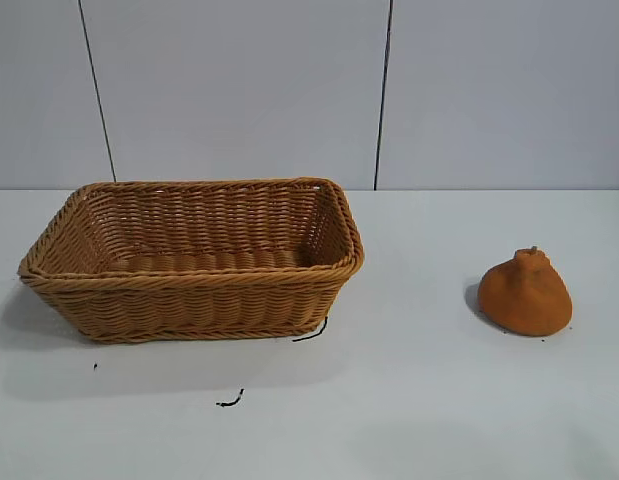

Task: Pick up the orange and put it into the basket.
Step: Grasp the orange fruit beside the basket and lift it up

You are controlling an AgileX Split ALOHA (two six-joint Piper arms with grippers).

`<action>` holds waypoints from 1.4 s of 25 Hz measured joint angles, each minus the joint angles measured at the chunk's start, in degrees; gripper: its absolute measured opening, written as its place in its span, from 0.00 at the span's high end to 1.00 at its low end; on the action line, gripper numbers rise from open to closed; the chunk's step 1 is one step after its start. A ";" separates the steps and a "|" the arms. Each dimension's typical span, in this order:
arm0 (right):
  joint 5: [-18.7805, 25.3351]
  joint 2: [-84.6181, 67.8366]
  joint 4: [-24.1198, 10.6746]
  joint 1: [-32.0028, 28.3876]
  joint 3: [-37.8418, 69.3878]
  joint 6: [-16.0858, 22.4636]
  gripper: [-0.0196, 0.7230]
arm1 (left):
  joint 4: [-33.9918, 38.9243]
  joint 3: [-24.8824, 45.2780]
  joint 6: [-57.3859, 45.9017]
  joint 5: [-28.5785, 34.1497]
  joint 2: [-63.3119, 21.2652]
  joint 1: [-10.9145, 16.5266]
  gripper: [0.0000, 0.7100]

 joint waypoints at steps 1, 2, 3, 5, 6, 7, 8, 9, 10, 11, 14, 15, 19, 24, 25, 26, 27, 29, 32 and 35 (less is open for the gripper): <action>0.00 0.00 0.15 0.00 0.00 0.00 0.18 | 0.00 0.00 0.00 0.00 0.00 0.00 0.10; 0.00 0.00 0.41 0.00 0.00 0.00 0.18 | 0.00 0.00 0.00 0.00 0.00 0.00 0.10; 0.00 0.00 0.54 0.00 0.00 0.00 0.18 | 0.00 0.00 0.00 0.00 0.00 0.00 0.10; 0.00 0.00 0.60 0.00 0.00 0.00 0.18 | 0.00 0.00 0.00 0.00 0.00 0.00 0.10; 0.00 0.00 0.60 0.00 0.00 0.00 0.18 | 0.00 0.00 0.00 0.00 0.00 0.00 0.10; 0.00 0.00 0.60 0.00 0.00 0.00 0.18 | 0.00 0.00 0.00 0.00 0.00 0.00 0.10; 0.44 0.60 0.60 0.00 -0.27 0.34 0.18 | 0.00 0.00 0.00 0.00 0.00 0.00 0.10; 1.08 2.11 0.60 0.00 -0.93 0.34 0.18 | 0.00 0.00 0.00 0.00 0.00 0.00 0.10; 1.67 4.57 0.60 0.00 -1.64 0.34 0.18 | 0.00 0.00 0.00 0.00 0.00 0.00 0.10; 2.11 7.18 0.53 0.00 -2.67 0.34 0.18 | 0.00 0.00 0.00 0.00 0.00 0.00 0.10; 3.12 19.13 0.34 0.00 -6.55 0.34 0.18 | 0.00 0.00 0.00 0.00 0.00 0.00 0.10; 3.12 22.85 0.34 0.00 -8.25 0.92 0.18 | 0.00 0.00 0.00 0.00 0.00 0.00 0.10; 3.08 40.44 0.34 0.00 -15.76 3.24 0.18 | 0.00 0.00 0.00 0.13 0.00 0.00 0.10; 2.85 61.28 0.40 0.00 -26.26 4.66 0.18 | -0.02 0.00 0.00 0.07 0.00 0.00 0.10; 2.80 65.33 0.46 0.00 -28.64 4.75 0.18 | -0.02 0.00 0.00 0.07 0.00 0.00 0.10; 2.79 68.55 0.60 0.00 -30.99 4.75 0.18 | -0.02 0.00 0.00 0.07 0.00 0.00 0.10; 2.79 72.18 0.78 0.00 -33.38 4.69 0.18 | -0.02 0.00 0.00 0.07 0.00 0.00 0.10; 2.53 78.22 1.68 0.00 -37.50 3.90 0.18 | -0.02 0.00 0.00 0.07 0.00 0.00 0.10; 2.37 86.72 3.38 0.00 -42.79 2.65 0.18 | -0.02 0.00 0.00 0.07 0.00 0.00 0.10; 1.30 92.95 3.85 0.00 -45.94 2.29 0.18 | -0.02 0.00 0.00 0.07 0.00 0.00 0.10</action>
